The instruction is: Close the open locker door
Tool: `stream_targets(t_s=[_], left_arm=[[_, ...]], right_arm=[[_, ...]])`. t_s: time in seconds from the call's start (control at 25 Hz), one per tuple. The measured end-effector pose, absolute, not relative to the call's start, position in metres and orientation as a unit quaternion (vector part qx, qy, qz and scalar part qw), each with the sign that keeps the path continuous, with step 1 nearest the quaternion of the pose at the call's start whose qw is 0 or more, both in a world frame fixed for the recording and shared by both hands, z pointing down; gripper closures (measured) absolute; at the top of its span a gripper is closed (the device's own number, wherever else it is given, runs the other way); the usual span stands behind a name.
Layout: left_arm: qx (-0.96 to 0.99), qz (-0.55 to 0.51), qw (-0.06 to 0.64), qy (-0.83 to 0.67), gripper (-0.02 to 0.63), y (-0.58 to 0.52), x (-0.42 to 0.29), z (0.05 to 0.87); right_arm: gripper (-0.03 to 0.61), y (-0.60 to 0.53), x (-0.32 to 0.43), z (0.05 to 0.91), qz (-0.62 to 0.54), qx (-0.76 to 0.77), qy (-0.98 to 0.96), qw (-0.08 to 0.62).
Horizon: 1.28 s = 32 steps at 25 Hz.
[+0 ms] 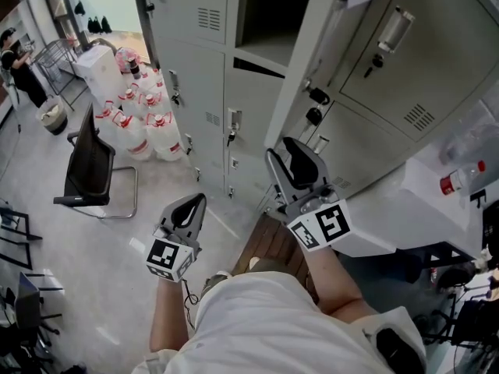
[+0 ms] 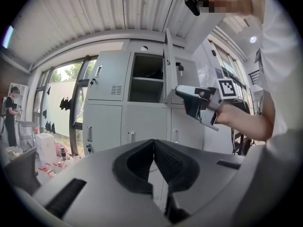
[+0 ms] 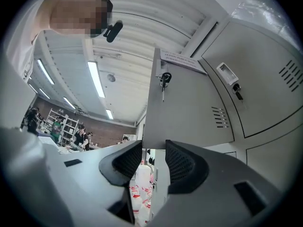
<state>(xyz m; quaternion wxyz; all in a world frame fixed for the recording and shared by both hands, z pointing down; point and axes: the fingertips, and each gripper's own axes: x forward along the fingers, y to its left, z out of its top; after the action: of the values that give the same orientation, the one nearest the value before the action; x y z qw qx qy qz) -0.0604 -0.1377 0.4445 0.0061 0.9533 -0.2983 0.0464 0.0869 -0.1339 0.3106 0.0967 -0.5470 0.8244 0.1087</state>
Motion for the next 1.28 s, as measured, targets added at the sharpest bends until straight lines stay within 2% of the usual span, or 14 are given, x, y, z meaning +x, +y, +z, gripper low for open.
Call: stream_targets(t_s=[0.44,1.28], left_arm=[[0.95,0.048,0.01,-0.307,0.61,-0.156,-0.084,0.449],[0.933,0.037,0.017,-0.358,0.611,-0.218,-0.073,0.447]], right_arm=[[0.431,-0.161,0.072,0.309,0.12,-0.547,0.824,0.084],[0.439,-0.227,0.065,0.296,0.136,-0.482,0.862,0.075]])
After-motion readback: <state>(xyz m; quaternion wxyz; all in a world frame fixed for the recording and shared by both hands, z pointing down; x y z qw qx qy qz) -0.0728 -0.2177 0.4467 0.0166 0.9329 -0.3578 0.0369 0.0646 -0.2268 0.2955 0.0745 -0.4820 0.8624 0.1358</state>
